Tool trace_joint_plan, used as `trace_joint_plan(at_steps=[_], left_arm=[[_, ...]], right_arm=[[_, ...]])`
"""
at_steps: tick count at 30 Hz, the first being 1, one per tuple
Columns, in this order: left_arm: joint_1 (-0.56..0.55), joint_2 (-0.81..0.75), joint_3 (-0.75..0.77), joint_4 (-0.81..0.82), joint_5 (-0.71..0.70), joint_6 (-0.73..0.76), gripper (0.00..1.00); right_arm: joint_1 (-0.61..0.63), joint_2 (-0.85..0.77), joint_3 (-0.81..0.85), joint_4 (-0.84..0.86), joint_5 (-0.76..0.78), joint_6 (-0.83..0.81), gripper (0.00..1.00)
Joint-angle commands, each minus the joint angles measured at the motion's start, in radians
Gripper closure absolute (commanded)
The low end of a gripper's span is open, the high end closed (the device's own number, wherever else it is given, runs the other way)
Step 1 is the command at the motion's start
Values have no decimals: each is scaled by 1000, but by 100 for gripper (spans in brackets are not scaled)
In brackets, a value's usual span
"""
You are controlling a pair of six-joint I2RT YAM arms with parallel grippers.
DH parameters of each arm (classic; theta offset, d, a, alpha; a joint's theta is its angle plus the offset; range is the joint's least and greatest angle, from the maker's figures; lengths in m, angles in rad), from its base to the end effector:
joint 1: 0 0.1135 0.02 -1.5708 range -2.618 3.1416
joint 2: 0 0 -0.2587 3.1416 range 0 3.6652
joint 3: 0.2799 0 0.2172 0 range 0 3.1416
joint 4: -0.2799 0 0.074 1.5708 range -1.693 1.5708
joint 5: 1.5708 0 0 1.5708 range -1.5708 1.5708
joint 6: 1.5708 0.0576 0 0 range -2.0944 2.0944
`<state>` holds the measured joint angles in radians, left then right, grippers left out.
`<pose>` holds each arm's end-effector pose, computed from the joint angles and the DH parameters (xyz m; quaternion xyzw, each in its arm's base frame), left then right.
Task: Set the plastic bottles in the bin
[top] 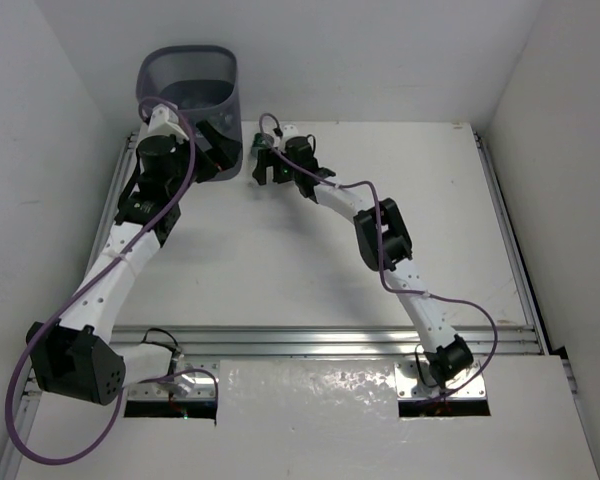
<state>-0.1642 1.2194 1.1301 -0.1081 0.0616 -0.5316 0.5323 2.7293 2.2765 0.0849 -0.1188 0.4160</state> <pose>0.2689 -0.0482 0.3718 -0.1220 0.7635 -0.2384 0.5876 0.5078 0.3070 0.1326 -0.0814 0.8197 0.3014 0.4802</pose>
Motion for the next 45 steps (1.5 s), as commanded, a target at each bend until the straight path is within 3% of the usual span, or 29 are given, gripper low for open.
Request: trace_joint_plan(at_steps=[1,6,11,18,26,29,32,35,39,45], left_arm=[[-6,-31,-7,39,9,1,0],[-6,-31,-23,50,14,-1,0],[-6,-29,-26,59,21,-2,0],[-6,-24,-33,64,21,2,0],[-8,-17,-36,70,26,4,0],[-8,-20,-36,67,21,5,0],[-8,-20,-43,74,23,2,0],[-8,-17,-46,79,29,-1,0],[-8,-21,-46,68,29,1,0],[-9,-12,-49,77,41,-10,0]], right_arm=[[-31,18,61,47,93,-20,5],[-25,52,70,68,97,-71,8],[-51,69,91,118,16,-22,3],[-81,-75,-168,194,5,59,1],[-83,-342,-489,230,192,221,1],[-83,-387,-486,162,254,257,1],[-83,-391,-420,-26,335,312,1],[-83,-454,-491,-45,398,389,1],[-80,-560,-629,-33,471,363,1],[-71,-657,-638,-187,585,336,1]])
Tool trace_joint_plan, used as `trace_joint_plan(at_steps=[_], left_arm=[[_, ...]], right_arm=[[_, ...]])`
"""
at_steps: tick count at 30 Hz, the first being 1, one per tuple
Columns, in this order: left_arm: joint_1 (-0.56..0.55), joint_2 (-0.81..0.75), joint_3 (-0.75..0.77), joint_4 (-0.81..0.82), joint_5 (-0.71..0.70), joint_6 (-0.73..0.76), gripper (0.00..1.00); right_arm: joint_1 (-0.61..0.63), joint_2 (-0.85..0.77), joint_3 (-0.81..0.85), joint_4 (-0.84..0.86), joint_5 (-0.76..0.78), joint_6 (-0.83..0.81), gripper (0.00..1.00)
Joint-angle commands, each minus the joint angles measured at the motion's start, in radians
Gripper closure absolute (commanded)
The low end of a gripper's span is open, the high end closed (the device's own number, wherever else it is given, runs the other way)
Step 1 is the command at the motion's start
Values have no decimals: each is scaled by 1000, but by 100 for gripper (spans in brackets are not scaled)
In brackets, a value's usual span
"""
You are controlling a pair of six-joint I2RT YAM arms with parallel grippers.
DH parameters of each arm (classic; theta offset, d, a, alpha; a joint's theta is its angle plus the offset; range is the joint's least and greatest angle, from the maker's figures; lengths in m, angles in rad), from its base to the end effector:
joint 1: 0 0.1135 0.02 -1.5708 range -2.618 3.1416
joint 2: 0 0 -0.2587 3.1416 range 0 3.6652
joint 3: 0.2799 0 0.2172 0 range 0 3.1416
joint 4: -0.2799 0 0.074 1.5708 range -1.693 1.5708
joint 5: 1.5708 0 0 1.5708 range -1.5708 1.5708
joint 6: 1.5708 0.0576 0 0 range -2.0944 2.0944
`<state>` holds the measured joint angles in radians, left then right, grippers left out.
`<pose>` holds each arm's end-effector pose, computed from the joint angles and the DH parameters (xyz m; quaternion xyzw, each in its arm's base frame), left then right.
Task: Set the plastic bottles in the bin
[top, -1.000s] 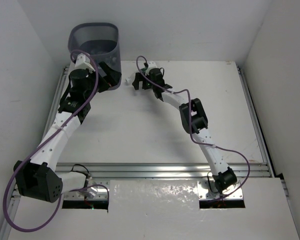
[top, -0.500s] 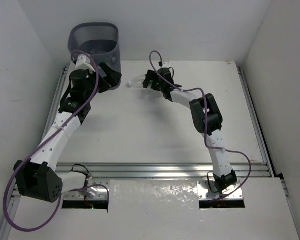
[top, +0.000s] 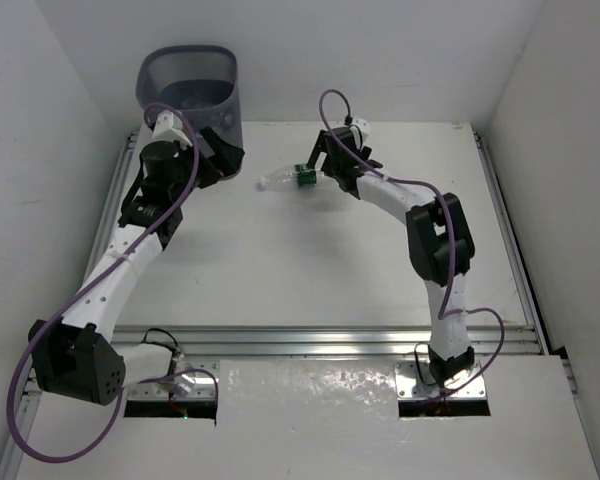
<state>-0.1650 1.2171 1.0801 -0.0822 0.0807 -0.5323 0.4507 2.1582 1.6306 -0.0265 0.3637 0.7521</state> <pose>0.2692 -0.0495 0.3585 -0.1176 0.7711 -0.2431 0.5767 0.4434 0.1918 0.2083 0.2160 0.8362 0.1406 0.4841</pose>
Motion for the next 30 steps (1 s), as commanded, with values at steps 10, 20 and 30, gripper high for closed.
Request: trace_joint_plan(at_steps=[10,20,30], left_arm=[[-8,-53,33,-24,50,-41,0],[-8,-99,23,-100,27,-17,0],[-8,-104,-16,-77,16,-9,0]], right_arm=[[91,-58,161,-565,198,616,1],[77,97,367,-849,100,1010,1],[40,258,385,-780,-51,1061,5]])
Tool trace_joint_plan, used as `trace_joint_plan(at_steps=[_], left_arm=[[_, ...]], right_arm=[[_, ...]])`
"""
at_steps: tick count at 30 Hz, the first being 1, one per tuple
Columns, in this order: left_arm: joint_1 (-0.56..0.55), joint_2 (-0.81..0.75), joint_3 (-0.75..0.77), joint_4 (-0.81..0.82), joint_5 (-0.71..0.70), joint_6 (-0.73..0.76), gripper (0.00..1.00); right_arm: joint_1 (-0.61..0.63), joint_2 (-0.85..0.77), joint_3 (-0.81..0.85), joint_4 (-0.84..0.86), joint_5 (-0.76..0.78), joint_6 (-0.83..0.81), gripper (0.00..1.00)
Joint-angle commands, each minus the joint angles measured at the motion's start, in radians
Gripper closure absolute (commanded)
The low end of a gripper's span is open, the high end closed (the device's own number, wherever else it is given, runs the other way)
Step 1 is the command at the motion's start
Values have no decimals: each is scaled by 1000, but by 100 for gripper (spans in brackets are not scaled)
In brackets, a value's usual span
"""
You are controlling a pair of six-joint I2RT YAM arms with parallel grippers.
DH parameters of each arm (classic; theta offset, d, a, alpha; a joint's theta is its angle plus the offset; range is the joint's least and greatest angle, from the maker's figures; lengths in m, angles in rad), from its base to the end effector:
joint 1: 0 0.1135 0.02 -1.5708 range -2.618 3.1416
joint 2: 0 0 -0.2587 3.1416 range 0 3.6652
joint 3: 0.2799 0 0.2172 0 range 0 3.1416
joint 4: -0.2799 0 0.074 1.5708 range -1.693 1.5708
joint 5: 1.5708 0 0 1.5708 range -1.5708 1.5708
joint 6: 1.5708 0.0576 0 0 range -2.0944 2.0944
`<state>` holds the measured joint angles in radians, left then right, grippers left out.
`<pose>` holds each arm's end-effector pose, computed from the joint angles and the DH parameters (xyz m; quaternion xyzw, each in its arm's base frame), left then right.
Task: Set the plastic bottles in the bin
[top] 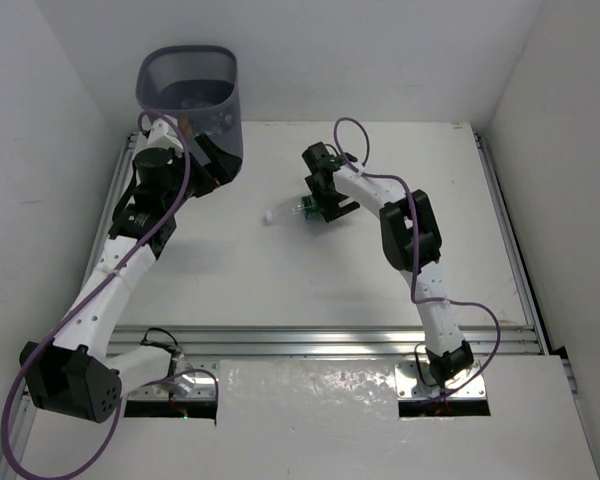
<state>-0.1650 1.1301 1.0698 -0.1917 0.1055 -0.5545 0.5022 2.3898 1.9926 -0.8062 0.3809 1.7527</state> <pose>0.2444 -0.0468 0.3621 -0.1210 0.7806 -0.2544 0.5580 0.4227 0.2077 0.1458 0.5931 0.7625 0.0822 0.2451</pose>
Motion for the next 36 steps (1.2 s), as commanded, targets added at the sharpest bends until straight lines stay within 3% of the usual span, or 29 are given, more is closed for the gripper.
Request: trace_joint_plan(at_steps=[1,2,3,4,8,10,11,12,14,15,16,19,22,28,30,31,32,34,35,36], left_arm=[[-8,-13,-5,34,-4,11,0],[-8,-10,-4,34,2,11,0],[-8,-9,-4,37,5,10,0],[-8,-10,-8,38,8,8,0],[-8,-7,-19,43,46,19,0],[-17,16,-24,51,97,21,0],[-25,26,-24,57,187,22,0],[-34,57,-28,89,253,21,0],[-82,92,-34,130,417,25,0],[-111,132,-31,149,446,33,0],[-181,152,-25,155,468,45,0],[-305,232,-7,162,491,106,0],[-404,306,7,214,519,128,0],[-541,398,59,299,572,128,1],[-544,404,36,405,617,76,18],[-544,401,32,434,611,65,37],[-544,390,33,455,588,55,99],[-542,372,50,379,432,62,100],[-542,349,82,336,359,71,100],[-542,338,99,290,273,77,100]], right_arm=[[-11,28,-9,19,-69,54,11],[-11,13,-37,35,-68,54,22],[-11,-13,-76,94,-68,54,42],[-10,-49,-194,142,-65,45,99],[16,-303,-510,355,36,-53,100],[35,-490,-697,526,133,-282,100],[36,-553,-768,611,141,-394,100],[35,-675,-835,806,138,-609,100],[30,-789,-1055,1054,55,-843,100],[21,-844,-1113,1220,-1,-996,100],[12,-950,-1212,1272,-75,-1047,100],[-34,-1139,-1355,1407,-345,-1099,100],[-62,-1257,-1376,1417,-560,-1066,100],[-63,-1383,-1362,1427,-697,-943,100],[-62,-1414,-1358,1438,-726,-895,100],[-62,-1422,-1358,1440,-734,-889,91],[-62,-1440,-1356,1425,-734,-891,70],[-63,-1466,-1350,1319,-674,-918,2],[-63,-1504,-1345,1268,-628,-974,1],[-65,-1526,-1330,1197,-468,-1001,1]])
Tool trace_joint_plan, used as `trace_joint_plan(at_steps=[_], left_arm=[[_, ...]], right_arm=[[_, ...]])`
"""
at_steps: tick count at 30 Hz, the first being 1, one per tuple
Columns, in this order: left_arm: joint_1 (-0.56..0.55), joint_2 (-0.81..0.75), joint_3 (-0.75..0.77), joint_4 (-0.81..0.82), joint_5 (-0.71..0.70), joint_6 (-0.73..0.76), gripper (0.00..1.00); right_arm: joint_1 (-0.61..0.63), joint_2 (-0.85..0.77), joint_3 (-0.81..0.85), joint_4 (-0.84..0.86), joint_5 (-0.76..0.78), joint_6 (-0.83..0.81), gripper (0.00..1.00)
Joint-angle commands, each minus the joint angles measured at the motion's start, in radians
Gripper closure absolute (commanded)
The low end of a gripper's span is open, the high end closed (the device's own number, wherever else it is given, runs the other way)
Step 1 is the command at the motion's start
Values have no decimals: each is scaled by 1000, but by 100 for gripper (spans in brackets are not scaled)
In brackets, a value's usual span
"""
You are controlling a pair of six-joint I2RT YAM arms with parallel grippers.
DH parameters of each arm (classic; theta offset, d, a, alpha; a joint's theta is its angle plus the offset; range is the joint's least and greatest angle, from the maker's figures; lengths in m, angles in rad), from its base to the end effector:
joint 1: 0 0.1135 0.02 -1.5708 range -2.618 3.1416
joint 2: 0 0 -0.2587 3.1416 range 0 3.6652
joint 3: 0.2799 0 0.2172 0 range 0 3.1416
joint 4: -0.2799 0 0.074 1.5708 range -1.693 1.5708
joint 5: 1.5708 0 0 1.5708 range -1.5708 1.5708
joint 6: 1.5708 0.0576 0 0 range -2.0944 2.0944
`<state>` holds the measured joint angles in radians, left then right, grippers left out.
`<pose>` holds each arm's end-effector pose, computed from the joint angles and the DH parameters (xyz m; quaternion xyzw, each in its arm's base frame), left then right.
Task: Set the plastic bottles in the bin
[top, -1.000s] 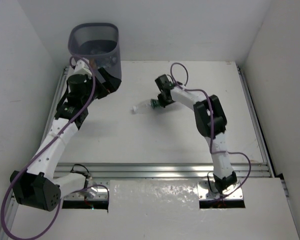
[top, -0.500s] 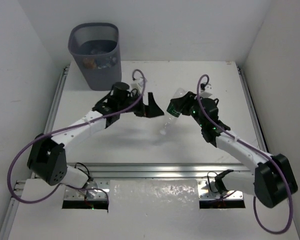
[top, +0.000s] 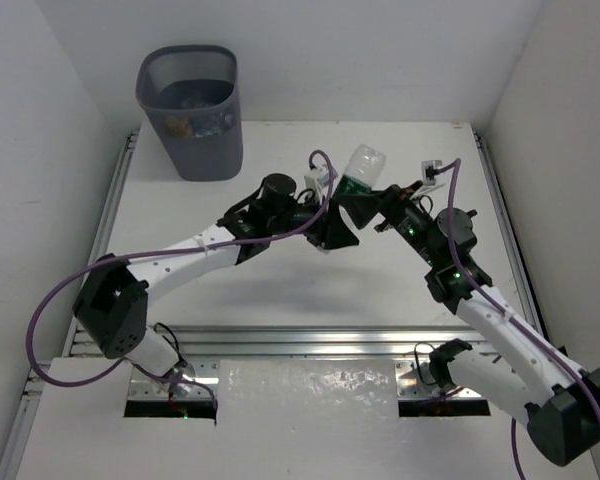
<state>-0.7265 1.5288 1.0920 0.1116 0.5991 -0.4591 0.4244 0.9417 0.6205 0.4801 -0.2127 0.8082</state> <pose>0.2317 -0.2494 0.2992 0.2741 0.7462 -0.5102 0.3283 0.1895 0.0990 0.3343 0.0437 0.6487 0.4936 0.5777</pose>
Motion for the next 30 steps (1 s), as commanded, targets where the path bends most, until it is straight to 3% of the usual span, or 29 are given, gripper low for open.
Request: trace_joint_plan(at_steps=[1,3,4,6,9,10,12,14,15,16,18,20,21,23,24,26,30], left_arm=[[25,-70,118,-98,-375,-10,100],[65,-79,173,-215,-541,-25,100],[93,-72,207,-266,-679,-36,100],[214,-38,305,-389,-743,-55,100],[370,78,498,-516,-852,-33,100],[409,165,626,-577,-877,-29,100],[496,259,767,-627,-878,-6,100],[556,422,1018,-703,-891,25,100],[571,480,1227,-777,-906,52,100],[590,599,1325,-805,-903,62,100],[645,681,1469,-819,-868,82,94],[705,682,1424,-701,-822,77,75],[720,650,1319,-582,-773,77,58],[727,659,1310,-541,-754,111,6],[727,701,1397,-565,-737,128,0],[727,717,1462,-578,-726,155,0],[727,612,1369,-501,-722,166,0]], right_arm=[[13,-96,54,-242,224,-76,1],[5,-147,91,-395,466,-124,1],[2,-162,97,-534,697,-110,1],[-13,-213,81,-590,817,-98,1],[-19,-263,29,-562,794,-158,1],[-21,-267,22,-545,764,-176,1],[-21,-262,27,-557,760,-175,1],[-22,-242,27,-572,750,-144,1],[-22,-233,19,-561,728,-132,1],[-26,-204,16,-539,705,-126,1],[-27,-161,31,-543,665,-116,1],[-32,-106,48,-560,639,-110,1],[-32,-95,48,-551,625,-115,1],[-33,-75,47,-541,590,-121,1],[-33,-70,48,-541,579,-135,1],[-33,-58,53,-543,569,-148,1],[-33,-37,61,-531,555,-162,1]])
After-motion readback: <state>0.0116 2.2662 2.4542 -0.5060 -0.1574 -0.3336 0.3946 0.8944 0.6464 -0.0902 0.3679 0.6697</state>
